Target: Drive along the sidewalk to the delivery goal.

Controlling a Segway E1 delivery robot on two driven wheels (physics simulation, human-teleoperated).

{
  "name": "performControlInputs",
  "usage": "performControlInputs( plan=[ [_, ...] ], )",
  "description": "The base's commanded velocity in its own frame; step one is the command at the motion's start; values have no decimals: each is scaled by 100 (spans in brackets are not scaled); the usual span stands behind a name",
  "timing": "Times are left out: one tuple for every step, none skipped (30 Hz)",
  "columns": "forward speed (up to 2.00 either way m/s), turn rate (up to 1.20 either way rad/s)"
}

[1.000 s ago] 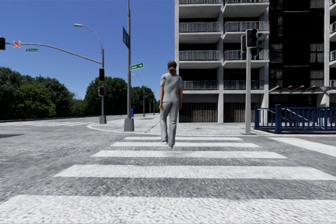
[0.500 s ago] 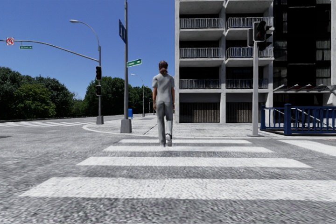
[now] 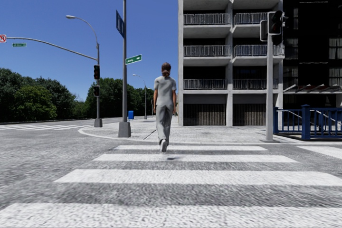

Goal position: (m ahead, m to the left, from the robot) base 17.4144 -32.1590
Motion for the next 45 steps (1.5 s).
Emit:
performControlInputs(
  plan=[
    [126, 0],
    [130, 0],
    [135, 0],
    [135, 0],
    [136, 0],
    [137, 0],
    [135, 0],
    [135, 0],
    [135, 0],
    [135, 0],
    [148, 0],
    [179, 0],
    [179, 0],
    [189, 0],
    [166, 0],
    [149, 0],
    [144, 0],
    [144, 0],
    [143, 0],
    [145, 0],
    [147, 0],
    [147, 0],
    [148, 0],
    [148, 0],
    [149, 0],
    [149, 0],
    [149, 0],
    [149, 0],
    [140, 0],
    [139, 0],
    [139, 0],
    [150, 0],
    [152, 0],
    [152, 0],
    [145, 0],
    [145, 0],
    [134, 0],
    [131, 0],
    [130, -7],
    [130, -7],
    [131, -18],
    [145, -21],
    [154, -21],
    [157, -21],
    [157, -21]
  ],
)
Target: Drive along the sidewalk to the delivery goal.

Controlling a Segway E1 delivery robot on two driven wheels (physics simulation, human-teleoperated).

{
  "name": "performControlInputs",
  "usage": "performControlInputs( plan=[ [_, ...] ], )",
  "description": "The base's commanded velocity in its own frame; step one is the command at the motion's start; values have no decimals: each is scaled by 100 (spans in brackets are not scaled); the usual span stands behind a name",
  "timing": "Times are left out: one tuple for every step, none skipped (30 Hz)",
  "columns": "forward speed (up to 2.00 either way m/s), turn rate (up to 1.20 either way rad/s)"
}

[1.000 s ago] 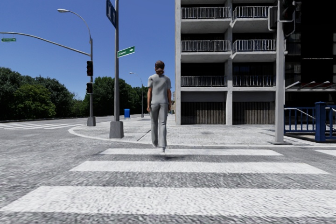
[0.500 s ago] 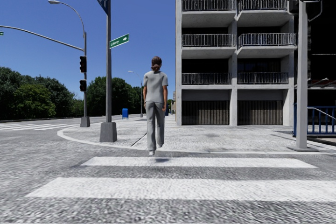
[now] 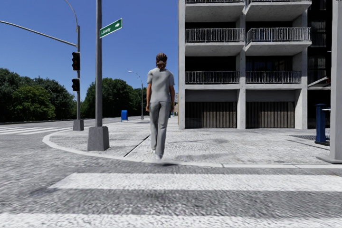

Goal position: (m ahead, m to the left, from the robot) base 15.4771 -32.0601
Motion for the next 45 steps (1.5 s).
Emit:
performControlInputs(
  plan=[
    [159, -21],
    [160, -21],
    [160, -21],
    [160, -21],
    [161, -21],
    [161, -21],
    [160, -21],
    [160, -21],
    [160, -21],
    [159, -21],
    [158, -21],
    [158, -21],
    [158, -21],
    [158, -21],
    [157, -21],
    [157, -21],
    [157, -22],
    [157, -22],
    [157, -22],
    [157, -22],
    [157, -24],
    [157, -24],
    [154, -28],
    [150, -32],
    [148, -34],
    [148, -34],
    [147, -35],
    [147, -36],
    [147, -38],
    [147, -40],
    [147, -40],
    [147, -41],
    [147, -42],
    [147, -43],
    [147, -43],
    [147, -43],
    [147, -43],
    [147, -43],
    [147, -43],
    [147, -43],
    [147, -43],
    [147, -43],
    [147, -43],
    [147, -43],
    [147, -43]
  ],
)
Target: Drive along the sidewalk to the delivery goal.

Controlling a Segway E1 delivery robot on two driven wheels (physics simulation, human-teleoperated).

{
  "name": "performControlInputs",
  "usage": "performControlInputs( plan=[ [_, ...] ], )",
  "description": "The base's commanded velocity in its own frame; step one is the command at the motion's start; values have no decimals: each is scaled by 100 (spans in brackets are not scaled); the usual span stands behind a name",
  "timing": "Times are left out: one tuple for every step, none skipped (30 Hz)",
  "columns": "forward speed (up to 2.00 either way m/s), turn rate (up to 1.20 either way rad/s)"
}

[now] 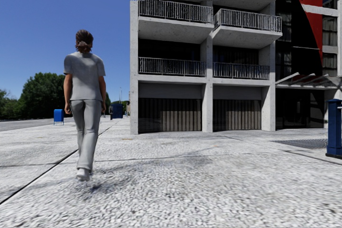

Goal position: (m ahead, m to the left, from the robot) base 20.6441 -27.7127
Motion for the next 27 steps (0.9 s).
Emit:
performControlInputs(
  plan=[
    [147, -43],
    [147, -43],
    [147, -43],
    [147, -44],
    [147, -44],
    [147, -44],
    [147, -44],
    [147, -44],
    [147, -44],
    [147, -44],
    [147, -44],
    [146, -44],
    [146, -44],
    [146, -44],
    [146, -44],
    [146, -44],
    [146, -44],
    [146, -44],
    [146, -44],
    [146, -44],
    [146, -44],
    [146, -44],
    [146, -44],
    [146, -44],
    [146, -44],
    [146, -44],
    [146, -44]
  ],
)
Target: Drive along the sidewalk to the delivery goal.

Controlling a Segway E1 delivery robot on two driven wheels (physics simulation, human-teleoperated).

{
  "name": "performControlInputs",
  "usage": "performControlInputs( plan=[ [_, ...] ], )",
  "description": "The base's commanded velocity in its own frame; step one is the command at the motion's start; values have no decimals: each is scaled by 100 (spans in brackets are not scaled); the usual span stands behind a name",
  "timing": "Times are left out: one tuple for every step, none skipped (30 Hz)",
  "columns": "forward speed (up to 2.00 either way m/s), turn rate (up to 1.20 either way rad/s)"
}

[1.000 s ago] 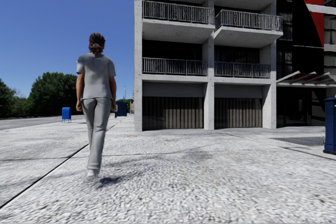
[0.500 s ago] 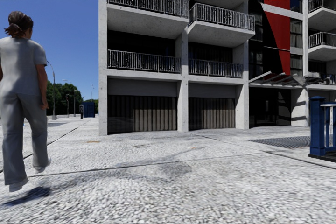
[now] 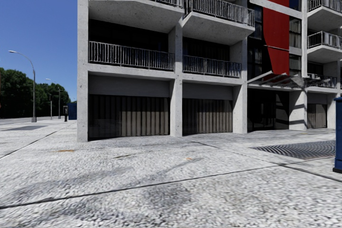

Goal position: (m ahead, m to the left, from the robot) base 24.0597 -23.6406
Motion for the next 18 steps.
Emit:
performControlInputs(
  plan=[
    [146, -44],
    [146, -44],
    [146, -44],
    [146, -44],
    [146, -44],
    [146, -44],
    [146, -44],
    [146, -44],
    [146, -44],
    [146, -44],
    [146, -44],
    [146, -44],
    [146, -44],
    [146, -44],
    [147, -44],
    [147, -44],
    [151, -44],
    [155, -44]
  ],
)
